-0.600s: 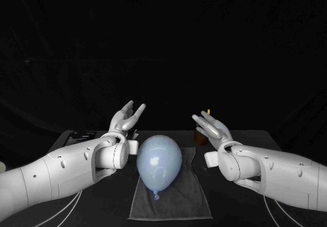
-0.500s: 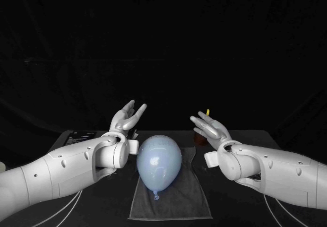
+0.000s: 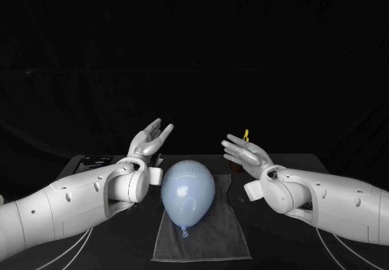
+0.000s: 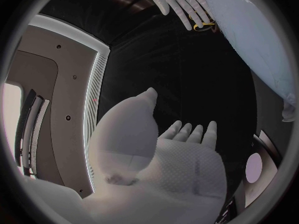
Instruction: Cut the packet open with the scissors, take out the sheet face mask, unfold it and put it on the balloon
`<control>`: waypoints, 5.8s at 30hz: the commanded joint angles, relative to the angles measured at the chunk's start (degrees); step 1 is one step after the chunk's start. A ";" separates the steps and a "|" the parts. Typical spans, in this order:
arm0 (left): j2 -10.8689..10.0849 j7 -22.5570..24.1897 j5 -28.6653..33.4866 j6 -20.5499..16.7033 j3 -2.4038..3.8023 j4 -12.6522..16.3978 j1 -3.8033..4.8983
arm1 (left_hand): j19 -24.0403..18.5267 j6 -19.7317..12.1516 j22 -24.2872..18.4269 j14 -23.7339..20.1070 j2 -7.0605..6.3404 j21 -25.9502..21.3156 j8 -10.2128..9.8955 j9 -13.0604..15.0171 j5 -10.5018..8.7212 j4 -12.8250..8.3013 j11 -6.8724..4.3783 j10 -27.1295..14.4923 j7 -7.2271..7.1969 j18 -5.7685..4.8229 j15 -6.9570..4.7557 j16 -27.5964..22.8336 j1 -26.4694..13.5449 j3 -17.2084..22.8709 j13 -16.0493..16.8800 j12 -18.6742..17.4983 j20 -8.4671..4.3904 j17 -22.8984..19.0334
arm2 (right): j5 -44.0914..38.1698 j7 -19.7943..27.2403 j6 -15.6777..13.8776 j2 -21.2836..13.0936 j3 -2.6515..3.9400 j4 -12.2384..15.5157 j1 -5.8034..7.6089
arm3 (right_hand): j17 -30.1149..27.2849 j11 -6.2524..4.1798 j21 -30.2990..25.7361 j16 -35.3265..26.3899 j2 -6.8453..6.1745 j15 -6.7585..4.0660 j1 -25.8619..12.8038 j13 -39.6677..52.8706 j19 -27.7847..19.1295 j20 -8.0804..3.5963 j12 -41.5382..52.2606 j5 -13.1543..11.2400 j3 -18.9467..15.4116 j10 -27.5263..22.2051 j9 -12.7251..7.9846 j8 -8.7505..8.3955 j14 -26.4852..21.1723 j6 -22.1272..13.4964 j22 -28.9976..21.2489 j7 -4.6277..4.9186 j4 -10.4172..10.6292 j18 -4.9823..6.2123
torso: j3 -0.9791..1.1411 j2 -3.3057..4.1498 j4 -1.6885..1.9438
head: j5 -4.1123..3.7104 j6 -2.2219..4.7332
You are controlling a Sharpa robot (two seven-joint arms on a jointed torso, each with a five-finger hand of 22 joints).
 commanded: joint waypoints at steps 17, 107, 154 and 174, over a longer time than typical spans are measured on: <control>-7.11 1.77 -1.38 7.18 0.57 6.38 0.45 | 39.59 38.56 5.24 49.84 -2.09 13.89 16.25 9.29 0.40 -3.01 0.69 50.12 5.63 8.06 -4.81 19.94 9.80 5.28 3.21 11.11 -0.81 12.56 | -14.07 -1.09 -3.29 -1.63 0.06 -0.34 2.43 | 7.88 -3.68 17.67 15.93 -4.89 -5.51 8.88 2.22 37.25 -1.67 8.51 -0.02 2.82 46.04 9.61 13.68 46.40 38.43 7.52 7.32 -7.64 3.94 | 0.13 0.05 -0.16 | -0.39 -0.47; -13.88 -2.31 -1.45 20.37 1.74 14.30 3.58 | 46.17 42.31 3.12 54.81 -7.04 13.52 15.52 9.73 0.27 -2.64 -1.02 59.66 4.46 7.84 -6.65 20.05 7.68 9.84 3.14 6.67 -3.02 19.34 | -62.66 -47.34 3.14 1.74 0.69 -15.62 16.57 | 33.24 -10.13 32.79 25.73 -6.95 -13.26 7.38 15.92 51.20 -9.34 4.04 2.72 -21.67 65.26 16.48 18.98 69.13 43.89 18.31 1.64 13.40 3.87 | 0.30 5.04 1.56 | -5.02 1.55; -13.82 -3.20 -1.45 22.69 1.70 13.35 3.60 | 46.19 42.24 3.03 54.75 -6.76 13.42 15.46 9.75 0.28 -2.42 -1.02 59.62 4.43 7.88 -6.64 19.98 7.60 9.86 3.17 6.57 -2.96 19.56 | -56.21 -41.78 -4.41 2.95 0.48 -16.90 15.74 | 41.50 -13.32 38.06 30.58 -7.10 -16.21 16.48 15.78 53.61 -12.32 4.87 0.04 10.61 73.72 18.25 23.14 73.84 49.18 24.22 -1.51 8.01 3.74 | 0.68 8.51 2.26 | -5.48 4.85; -13.53 -4.16 -1.45 23.51 1.55 12.30 3.59 | 46.16 41.94 2.94 54.52 -6.73 13.30 15.28 9.71 0.28 -2.32 -0.91 59.36 4.57 7.87 -6.55 19.81 7.61 9.80 3.15 6.35 -2.90 19.74 | -46.61 -29.61 -12.04 -1.58 0.49 -9.01 15.78 | 42.86 -13.76 40.27 32.41 -6.78 -16.64 14.00 16.10 53.08 -12.79 5.37 0.24 15.12 74.98 19.38 24.94 74.06 49.30 26.69 -1.90 3.11 3.73 | 0.80 9.57 2.42 | -5.96 6.25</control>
